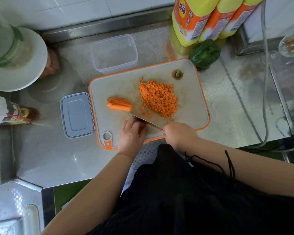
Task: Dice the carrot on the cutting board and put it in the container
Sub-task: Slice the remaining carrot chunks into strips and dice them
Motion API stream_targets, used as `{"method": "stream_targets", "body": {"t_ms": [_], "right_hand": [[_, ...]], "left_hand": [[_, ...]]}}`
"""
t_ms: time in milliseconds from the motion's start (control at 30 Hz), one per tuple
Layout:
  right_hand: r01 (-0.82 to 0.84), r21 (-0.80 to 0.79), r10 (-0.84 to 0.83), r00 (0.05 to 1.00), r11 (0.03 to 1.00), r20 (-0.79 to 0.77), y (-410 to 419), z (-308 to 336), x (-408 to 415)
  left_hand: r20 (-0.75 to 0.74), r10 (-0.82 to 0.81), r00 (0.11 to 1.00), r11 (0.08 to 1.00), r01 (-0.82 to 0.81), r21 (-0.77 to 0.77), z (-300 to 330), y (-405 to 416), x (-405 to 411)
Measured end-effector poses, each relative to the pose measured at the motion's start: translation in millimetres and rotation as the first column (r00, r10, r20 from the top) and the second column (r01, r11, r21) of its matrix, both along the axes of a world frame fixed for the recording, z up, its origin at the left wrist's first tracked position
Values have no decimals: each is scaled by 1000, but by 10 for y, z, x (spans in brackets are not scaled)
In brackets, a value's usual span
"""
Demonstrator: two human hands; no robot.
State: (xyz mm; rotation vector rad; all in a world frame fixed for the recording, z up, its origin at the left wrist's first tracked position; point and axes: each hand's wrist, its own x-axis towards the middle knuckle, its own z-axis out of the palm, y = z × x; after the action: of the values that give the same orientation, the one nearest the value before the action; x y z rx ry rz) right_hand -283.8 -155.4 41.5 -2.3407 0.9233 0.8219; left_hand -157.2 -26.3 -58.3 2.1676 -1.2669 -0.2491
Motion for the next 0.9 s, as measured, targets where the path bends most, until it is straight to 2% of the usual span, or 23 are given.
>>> {"method": "stream_targets", "body": {"t_ms": [100, 233, 467, 600, 800, 900], "right_hand": [[-25, 28, 23, 997, 999, 70, -30, -13, 56], [21, 62, -26, 996, 998, 90, -141, -76, 81], [-7, -8, 8, 991, 1000, 130, -62, 38, 4], [-21, 11, 20, 996, 1000, 86, 10, 103, 34], [-29, 23, 30, 999, 999, -42, 41, 17, 180], [-8, 38, 8, 1000, 999, -14, 70, -78, 209]], "left_hand": [[-15, -2, 1000, 1000, 2, -6, -5, -5, -8], [46, -10, 999, 1000, 11, -15, 27, -1, -30], [149, -26, 989, 999, 29, -24, 103, 41, -38], [99, -4, 995, 999, 1, 35, 77, 55, -42], [4, 32, 999, 999, -32, -11, -4, 73, -35], [0, 35, 999, 999, -35, -32, -19, 70, -36]]}}
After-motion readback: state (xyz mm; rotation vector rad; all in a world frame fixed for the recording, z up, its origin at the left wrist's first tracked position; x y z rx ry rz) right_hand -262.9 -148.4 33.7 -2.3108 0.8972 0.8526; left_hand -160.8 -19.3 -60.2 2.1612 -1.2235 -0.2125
